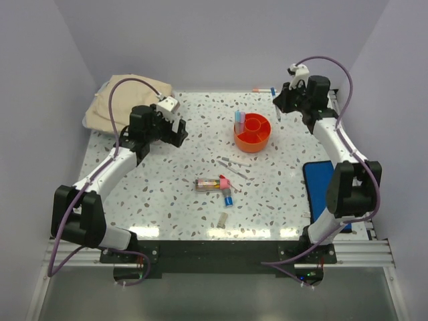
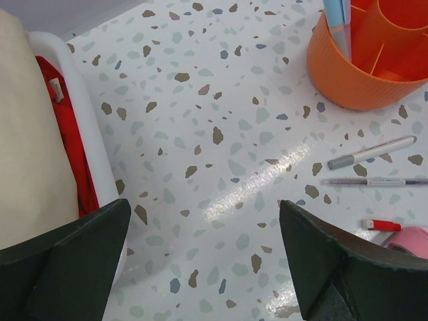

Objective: Sort the stationery into containers
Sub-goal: Place the pen in the storage box.

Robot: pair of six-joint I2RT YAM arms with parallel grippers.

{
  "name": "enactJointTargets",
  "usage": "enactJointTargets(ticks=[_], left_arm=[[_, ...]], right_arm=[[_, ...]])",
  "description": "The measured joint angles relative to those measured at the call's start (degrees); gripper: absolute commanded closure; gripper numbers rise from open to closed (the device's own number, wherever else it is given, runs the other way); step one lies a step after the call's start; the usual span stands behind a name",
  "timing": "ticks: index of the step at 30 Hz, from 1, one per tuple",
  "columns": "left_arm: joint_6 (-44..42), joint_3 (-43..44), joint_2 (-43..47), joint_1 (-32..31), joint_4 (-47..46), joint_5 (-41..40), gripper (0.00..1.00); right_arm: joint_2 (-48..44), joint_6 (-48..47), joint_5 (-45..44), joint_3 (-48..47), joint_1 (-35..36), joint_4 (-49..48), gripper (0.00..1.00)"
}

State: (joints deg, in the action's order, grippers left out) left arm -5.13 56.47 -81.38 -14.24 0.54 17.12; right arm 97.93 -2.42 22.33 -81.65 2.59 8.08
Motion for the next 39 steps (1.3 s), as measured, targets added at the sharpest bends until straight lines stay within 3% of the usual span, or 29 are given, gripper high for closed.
enactJointTargets(ticks=[5,11,22,39], left_arm=[[-0.4,0.0,0.0,-0.3,0.5,0.0,0.02],[-1.6,0.1,0.0,-0.6,2.6,-0.1,0.02],[-3.5,0.4,0.0,-0.6,4.1,-1.6,0.02],[-3.5,0.4,-0.4,-0.6,4.0,-2.3,0.02]], right_arm=[[-0.6,6.3,4.0,11.0,0.2,-20.7,1.0],[9.5,12.3,6.1,15.3,1.9,-36.1,1.0],[13.3,15.1,8.3,7.3,3.8,-41.7,1.0],[19.1,12.2,8.2,5.9,6.5,-44.6,1.0]])
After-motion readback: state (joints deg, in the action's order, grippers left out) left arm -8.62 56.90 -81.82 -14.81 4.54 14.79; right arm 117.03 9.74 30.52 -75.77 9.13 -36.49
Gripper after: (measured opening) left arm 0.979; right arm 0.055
